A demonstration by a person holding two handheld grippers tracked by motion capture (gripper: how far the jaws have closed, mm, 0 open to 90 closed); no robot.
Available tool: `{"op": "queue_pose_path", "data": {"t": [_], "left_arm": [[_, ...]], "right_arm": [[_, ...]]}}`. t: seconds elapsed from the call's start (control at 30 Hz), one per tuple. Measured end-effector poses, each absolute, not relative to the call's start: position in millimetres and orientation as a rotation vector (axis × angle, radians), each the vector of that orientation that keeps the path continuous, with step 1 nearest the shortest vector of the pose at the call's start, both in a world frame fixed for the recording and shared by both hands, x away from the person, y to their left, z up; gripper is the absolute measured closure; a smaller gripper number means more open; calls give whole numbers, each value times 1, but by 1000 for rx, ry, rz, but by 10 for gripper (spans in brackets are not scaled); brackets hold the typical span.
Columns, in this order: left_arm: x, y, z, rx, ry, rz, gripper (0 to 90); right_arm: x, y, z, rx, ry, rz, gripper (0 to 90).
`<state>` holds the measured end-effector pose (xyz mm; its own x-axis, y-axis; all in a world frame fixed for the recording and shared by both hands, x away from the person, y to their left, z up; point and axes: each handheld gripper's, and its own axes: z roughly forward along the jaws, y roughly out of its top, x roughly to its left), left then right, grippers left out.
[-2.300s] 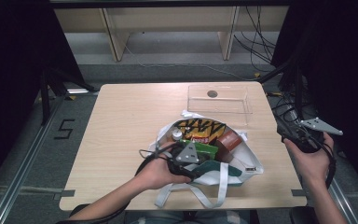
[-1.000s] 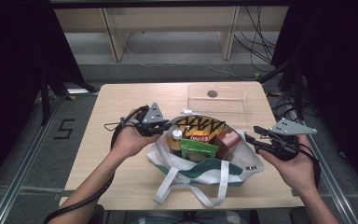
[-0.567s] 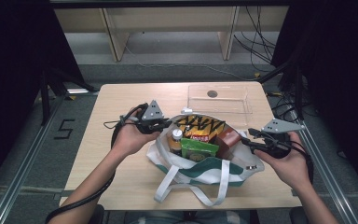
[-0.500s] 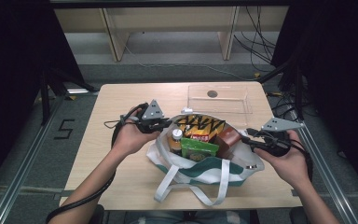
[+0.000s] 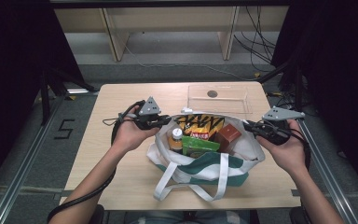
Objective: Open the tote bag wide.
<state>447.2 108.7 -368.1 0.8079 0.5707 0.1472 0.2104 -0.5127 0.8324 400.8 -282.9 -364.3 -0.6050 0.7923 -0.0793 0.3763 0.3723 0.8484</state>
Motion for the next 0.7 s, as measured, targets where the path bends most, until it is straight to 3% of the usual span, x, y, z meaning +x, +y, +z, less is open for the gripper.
{"op": "queue_pose_path", "data": {"t": [0.7], "left_arm": [[465, 110, -374, 2040, 655, 506, 855]], "right_arm": [[420, -275, -363, 1046, 2129, 1181, 842]]}}
